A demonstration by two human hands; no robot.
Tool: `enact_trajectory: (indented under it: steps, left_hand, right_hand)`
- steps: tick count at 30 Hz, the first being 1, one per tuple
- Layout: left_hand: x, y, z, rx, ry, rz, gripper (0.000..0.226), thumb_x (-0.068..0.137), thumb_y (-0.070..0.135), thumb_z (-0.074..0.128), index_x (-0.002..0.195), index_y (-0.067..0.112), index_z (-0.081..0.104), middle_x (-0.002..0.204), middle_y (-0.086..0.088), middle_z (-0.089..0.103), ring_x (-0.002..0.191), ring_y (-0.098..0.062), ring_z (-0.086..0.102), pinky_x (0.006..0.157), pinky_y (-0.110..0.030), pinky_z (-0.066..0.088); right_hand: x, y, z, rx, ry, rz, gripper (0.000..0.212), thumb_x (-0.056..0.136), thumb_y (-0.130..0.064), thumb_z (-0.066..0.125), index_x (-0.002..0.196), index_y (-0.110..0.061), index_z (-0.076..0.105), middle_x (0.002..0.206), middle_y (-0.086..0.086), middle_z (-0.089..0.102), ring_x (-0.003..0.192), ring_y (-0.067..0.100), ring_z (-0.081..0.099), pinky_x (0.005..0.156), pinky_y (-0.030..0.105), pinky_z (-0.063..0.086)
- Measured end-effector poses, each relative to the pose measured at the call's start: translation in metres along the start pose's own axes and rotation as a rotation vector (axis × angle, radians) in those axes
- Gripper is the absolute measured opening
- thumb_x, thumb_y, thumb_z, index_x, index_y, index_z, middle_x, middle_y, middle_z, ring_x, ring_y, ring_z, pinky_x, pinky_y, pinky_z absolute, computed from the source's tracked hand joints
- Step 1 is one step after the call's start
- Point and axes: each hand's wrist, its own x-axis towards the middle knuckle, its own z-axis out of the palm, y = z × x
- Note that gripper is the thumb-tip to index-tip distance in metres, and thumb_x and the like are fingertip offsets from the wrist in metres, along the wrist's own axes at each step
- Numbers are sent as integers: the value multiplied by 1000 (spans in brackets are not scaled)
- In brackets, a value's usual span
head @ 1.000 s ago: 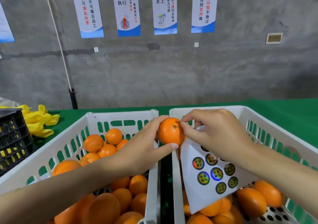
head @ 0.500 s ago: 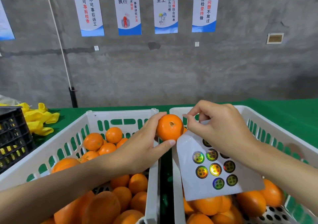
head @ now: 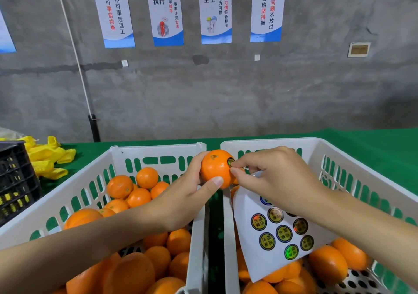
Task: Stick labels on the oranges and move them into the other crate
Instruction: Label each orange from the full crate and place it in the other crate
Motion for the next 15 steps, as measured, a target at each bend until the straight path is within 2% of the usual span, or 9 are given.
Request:
enact_trajectory:
  steps: [2, 4, 6, 8, 11, 15]
  left_hand:
    - [2, -3, 1, -53, -1, -4, 75, 90, 73, 44, 153, 44, 15, 146, 16, 45, 132, -3, 47, 115, -39, 41]
    - [5, -3, 3, -172, 30, -24, 79, 82, 72, 49, 150, 42, 24, 144, 14, 49, 132, -6, 49, 115, -42, 40]
    - [9, -2, 3, -281, 71, -48, 78, 74, 73, 52, 144, 43, 33, 141, 9, 54, 132, -12, 52, 115, -44, 39]
    - [12, -3, 2, -326, 87, -62, 71, 72, 73, 54, 136, 46, 39, 137, 9, 58, 130, -13, 54, 116, -45, 39]
    - [12, -4, 0, -322, 57, -74, 69, 71, 75, 54, 133, 50, 38, 136, 12, 59, 129, -10, 55, 116, -44, 38]
    - [13, -2, -1, -295, 27, -98, 64, 75, 74, 54, 132, 53, 34, 138, 12, 54, 131, -10, 52, 118, -44, 37]
  right_hand:
    - [-1, 2, 0, 0, -5, -13, 25, 88, -35, 63, 105, -26, 78, 57, -36, 35, 51, -6, 46, 55, 16, 41]
    - [-2, 3, 0, 1, -90, 13, 37, 89, -37, 66, 125, -29, 68, 58, -25, 51, 56, 4, 54, 55, 28, 51]
    - [-3, 4, 1, 8, -188, 40, 53, 88, -45, 60, 139, -36, 53, 61, -10, 60, 58, 9, 57, 57, 36, 52]
    - [-3, 4, 1, 48, -197, 48, 55, 86, -50, 54, 140, -41, 50, 58, -7, 58, 57, 10, 56, 56, 35, 49]
    - [-1, 6, 1, 58, -117, 65, 52, 86, -51, 51, 136, -39, 55, 51, -14, 49, 54, 7, 51, 50, 28, 42]
    - [0, 10, 4, 61, -201, 128, 59, 88, -43, 46, 147, -39, 40, 51, -13, 51, 51, 8, 47, 50, 25, 38]
